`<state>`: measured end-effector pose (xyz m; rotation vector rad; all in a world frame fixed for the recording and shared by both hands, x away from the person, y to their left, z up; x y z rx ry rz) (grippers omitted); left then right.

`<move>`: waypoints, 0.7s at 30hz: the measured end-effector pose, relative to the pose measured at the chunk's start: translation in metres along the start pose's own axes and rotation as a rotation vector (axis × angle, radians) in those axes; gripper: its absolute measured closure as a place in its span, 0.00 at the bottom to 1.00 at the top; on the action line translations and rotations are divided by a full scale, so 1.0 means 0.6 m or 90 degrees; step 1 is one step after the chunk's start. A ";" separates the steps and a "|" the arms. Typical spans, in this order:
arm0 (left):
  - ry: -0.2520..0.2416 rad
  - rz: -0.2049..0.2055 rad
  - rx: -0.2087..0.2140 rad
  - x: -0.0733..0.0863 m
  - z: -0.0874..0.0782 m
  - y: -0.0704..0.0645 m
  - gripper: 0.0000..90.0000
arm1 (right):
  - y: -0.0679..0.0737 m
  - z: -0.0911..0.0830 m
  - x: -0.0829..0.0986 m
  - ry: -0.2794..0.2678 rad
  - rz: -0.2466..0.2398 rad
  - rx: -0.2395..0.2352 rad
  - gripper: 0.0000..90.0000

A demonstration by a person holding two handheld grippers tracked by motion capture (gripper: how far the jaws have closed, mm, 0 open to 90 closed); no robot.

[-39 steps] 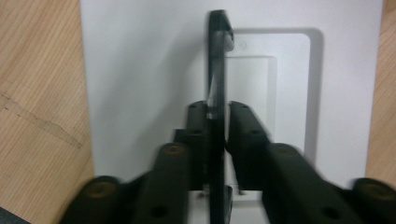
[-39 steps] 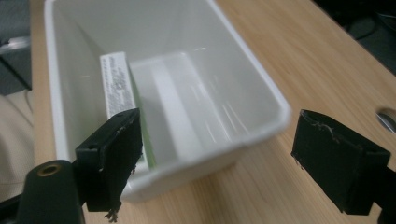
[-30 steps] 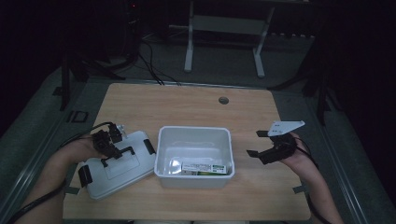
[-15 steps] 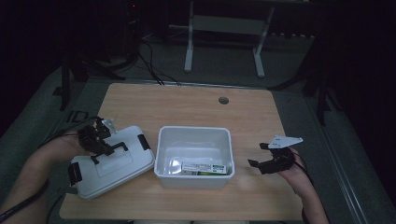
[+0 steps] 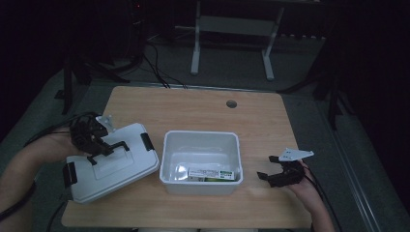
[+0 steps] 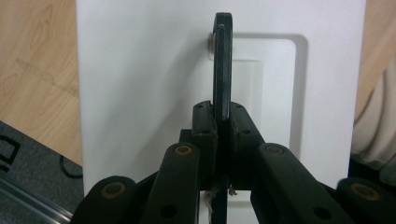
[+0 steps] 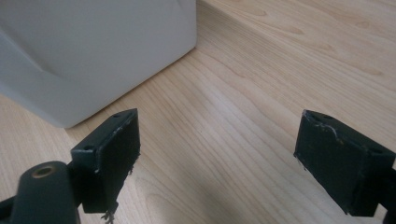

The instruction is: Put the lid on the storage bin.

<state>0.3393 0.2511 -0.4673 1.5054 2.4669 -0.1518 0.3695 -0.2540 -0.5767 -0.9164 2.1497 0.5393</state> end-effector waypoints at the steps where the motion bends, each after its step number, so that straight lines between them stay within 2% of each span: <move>1: -0.005 0.003 -0.002 -0.004 -0.004 -0.001 0.93 | 0.000 0.002 0.002 -0.005 0.006 0.003 0.15; 4: -0.002 0.014 -0.006 -0.009 -0.014 -0.003 0.93 | 0.001 0.008 0.009 -0.014 0.019 0.003 0.15; 8: -0.004 0.018 -0.006 -0.016 -0.030 -0.007 0.93 | 0.004 0.021 0.030 0.013 0.028 -0.004 0.15; 10: -0.007 0.020 -0.008 -0.018 -0.039 -0.007 0.93 | 0.005 0.025 0.037 0.023 0.022 0.002 0.15; 17: -0.013 0.022 -0.033 -0.026 -0.086 -0.004 0.93 | 0.009 0.024 0.032 0.008 0.025 0.000 0.15; 21: -0.031 0.036 -0.032 -0.045 -0.108 -0.012 0.93 | 0.008 0.022 0.032 0.002 0.030 -0.001 0.15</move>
Point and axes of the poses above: each handheld gripper's, and its own axes: z roughly forward along the jaws, x roughly out of its underside, y roughly to its left, the point moved 10 cm from there along z, roughly forward along the jaws, and after that the axes turned 3 degrees about z, right-handed, at the moved point
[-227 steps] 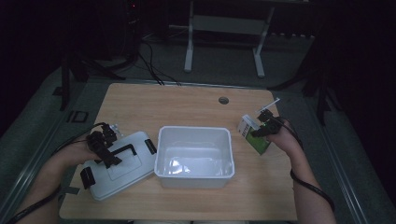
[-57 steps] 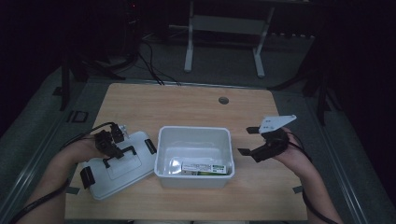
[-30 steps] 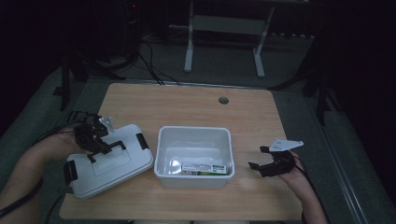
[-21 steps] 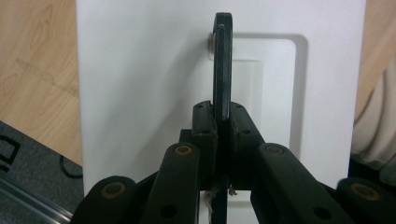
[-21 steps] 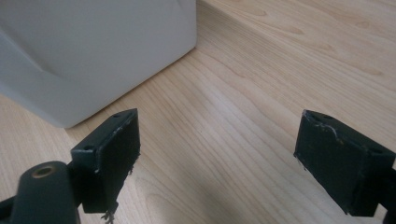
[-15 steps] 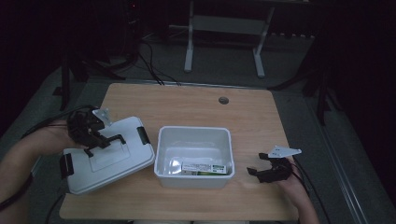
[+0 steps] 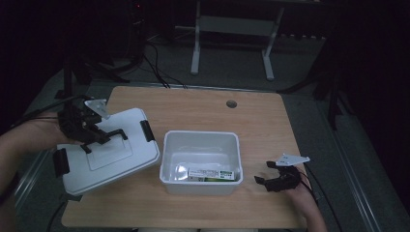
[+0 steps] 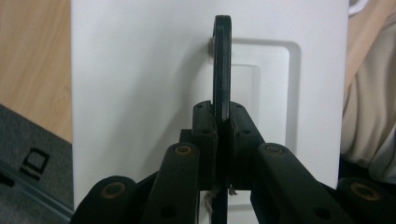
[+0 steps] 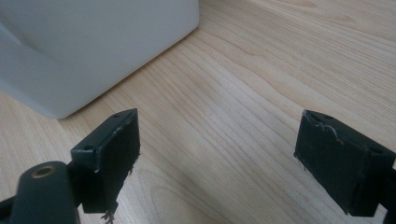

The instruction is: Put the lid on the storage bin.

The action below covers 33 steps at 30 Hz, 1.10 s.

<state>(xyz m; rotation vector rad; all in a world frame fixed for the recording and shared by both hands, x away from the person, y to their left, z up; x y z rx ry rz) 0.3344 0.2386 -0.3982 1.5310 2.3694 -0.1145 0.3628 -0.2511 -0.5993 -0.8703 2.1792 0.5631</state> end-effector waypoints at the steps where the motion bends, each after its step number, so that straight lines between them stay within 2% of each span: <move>1: -0.002 0.000 0.001 -0.006 -0.004 -0.001 0.93 | 0.000 0.000 0.000 0.000 0.001 0.000 0.15; 8: -0.007 0.034 0.008 -0.057 -0.007 -0.011 0.93 | 0.001 0.001 0.003 0.001 0.003 -0.001 0.15; 13: -0.019 0.066 0.028 -0.098 0.009 -0.025 0.93 | -0.001 0.004 0.010 0.008 0.001 0.001 0.15; 17: -0.036 0.080 0.036 -0.132 0.023 -0.034 0.93 | 0.000 0.003 0.008 0.004 0.004 -0.002 0.15; 22: -0.040 0.112 0.054 -0.171 0.045 -0.047 0.93 | -0.001 0.004 0.008 0.004 0.005 -0.001 0.15; 33: -0.049 0.152 0.075 -0.242 0.068 -0.073 0.93 | -0.002 0.002 0.010 0.001 0.005 -0.003 0.15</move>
Point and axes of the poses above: each handheld gripper's, and its own axes: z roughly forward along the jaws, x roughly out of its underside, y roughly to its left, the point moved 10 cm from there along z, roughly forward along the jaws, and after that the axes turned 3 degrees about z, right-handed, at the moved point
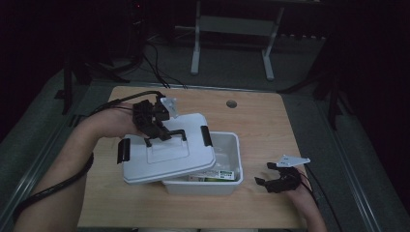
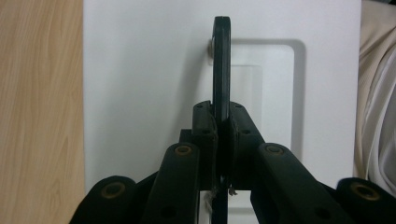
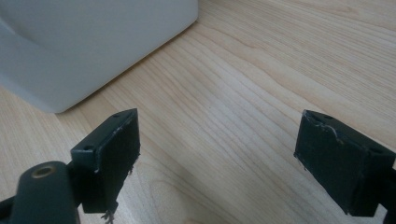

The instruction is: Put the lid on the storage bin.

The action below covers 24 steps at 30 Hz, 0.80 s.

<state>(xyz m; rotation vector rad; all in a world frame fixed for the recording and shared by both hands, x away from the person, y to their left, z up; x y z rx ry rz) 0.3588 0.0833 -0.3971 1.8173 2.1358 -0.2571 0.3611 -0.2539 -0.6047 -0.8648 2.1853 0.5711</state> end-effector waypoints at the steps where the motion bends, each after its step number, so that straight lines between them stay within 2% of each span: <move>1: 0.000 0.005 0.001 -0.007 0.003 -0.001 0.93 | 0.000 0.000 0.000 0.000 0.000 0.000 0.15; 5: -0.001 0.024 0.010 -0.034 0.011 -0.005 0.93 | 0.000 0.000 0.001 -0.001 0.001 -0.001 0.15; 7: 0.002 0.042 0.012 -0.049 0.014 -0.007 0.93 | 0.000 0.001 0.002 0.000 0.000 -0.003 0.15; 10: -0.012 0.055 0.018 -0.074 0.018 -0.010 0.93 | 0.001 0.003 0.002 -0.001 -0.002 -0.005 0.15; 16: -0.004 0.086 0.032 -0.115 0.039 -0.018 0.93 | 0.003 0.002 0.001 -0.002 -0.004 -0.008 0.15; 20: 0.009 0.094 0.048 -0.130 0.058 -0.024 0.93 | 0.001 0.000 0.001 -0.004 -0.004 -0.008 0.15; 24: 0.031 0.095 0.049 -0.132 0.080 -0.022 0.93 | 0.001 -0.002 0.000 -0.009 -0.003 -0.010 0.15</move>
Point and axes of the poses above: each handheld gripper's, and its own axes: z roughly forward along the jaws, x roughly out of its underside, y roughly to its left, the point moved 10 cm from there along z, roughly forward along the jaws, and after that the axes turned 3 degrees about z, right-handed, at the moved point
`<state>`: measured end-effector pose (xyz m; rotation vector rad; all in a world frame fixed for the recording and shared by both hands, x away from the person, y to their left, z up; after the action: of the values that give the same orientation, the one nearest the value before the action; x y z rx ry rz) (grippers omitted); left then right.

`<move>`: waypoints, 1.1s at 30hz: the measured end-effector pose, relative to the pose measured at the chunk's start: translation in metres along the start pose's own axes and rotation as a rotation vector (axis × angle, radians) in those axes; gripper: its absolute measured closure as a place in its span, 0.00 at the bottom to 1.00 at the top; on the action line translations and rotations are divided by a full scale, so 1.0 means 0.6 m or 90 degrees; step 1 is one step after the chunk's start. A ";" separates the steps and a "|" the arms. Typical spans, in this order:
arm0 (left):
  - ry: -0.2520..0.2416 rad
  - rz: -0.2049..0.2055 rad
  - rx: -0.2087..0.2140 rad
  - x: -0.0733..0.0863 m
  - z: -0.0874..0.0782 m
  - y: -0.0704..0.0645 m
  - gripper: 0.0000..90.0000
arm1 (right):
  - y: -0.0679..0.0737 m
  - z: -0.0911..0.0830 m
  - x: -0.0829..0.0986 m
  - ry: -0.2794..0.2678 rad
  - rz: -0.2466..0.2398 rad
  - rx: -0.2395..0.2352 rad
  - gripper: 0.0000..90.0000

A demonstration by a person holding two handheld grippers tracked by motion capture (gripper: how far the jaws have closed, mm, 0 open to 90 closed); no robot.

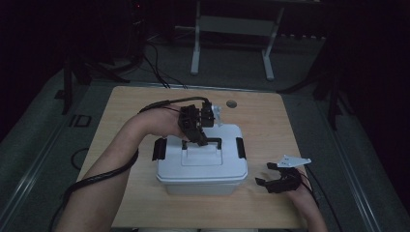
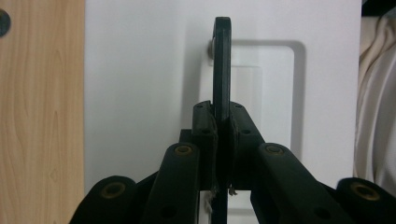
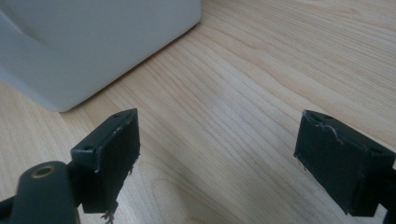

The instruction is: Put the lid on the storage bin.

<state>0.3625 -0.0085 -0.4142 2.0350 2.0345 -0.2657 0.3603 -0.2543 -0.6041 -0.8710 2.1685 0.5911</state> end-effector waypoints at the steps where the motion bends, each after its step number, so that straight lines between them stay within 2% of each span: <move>1: 0.003 0.000 0.003 0.000 0.004 0.000 0.93 | 0.000 0.000 0.000 -0.001 0.000 0.000 0.15; 10: 0.019 -0.003 0.013 0.009 0.033 0.006 0.93 | 0.004 0.002 -0.002 -0.002 -0.004 -0.006 0.15; 15: 0.008 -0.012 0.013 0.008 0.044 0.011 0.93 | 0.006 0.004 -0.003 -0.001 -0.006 -0.006 0.15; 20: 0.013 -0.006 0.022 0.010 0.058 0.010 0.93 | 0.007 0.004 -0.002 0.000 -0.008 -0.009 0.15; 24: 0.004 -0.011 0.016 0.010 0.059 0.018 0.92 | 0.008 0.005 -0.002 0.001 -0.010 -0.009 0.15; 26: 0.013 -0.009 0.013 0.015 0.065 0.020 0.92 | 0.008 0.005 -0.001 0.002 -0.011 -0.010 0.15; 33: -0.005 -0.018 0.003 0.015 0.068 0.024 0.91 | 0.009 0.005 0.001 0.001 -0.008 -0.010 0.15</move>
<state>0.3788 -0.0118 -0.4548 2.0065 2.0604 -0.2843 0.3577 -0.2489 -0.6057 -0.8931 2.1615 0.6030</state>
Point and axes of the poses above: each handheld gripper's, and its own axes: z roughly forward along the jaws, x roughly out of its underside, y roughly to its left, the point moved 10 cm from there along z, roughly forward along the jaws, and after that the axes turned 3 degrees about z, right-handed, at the moved point
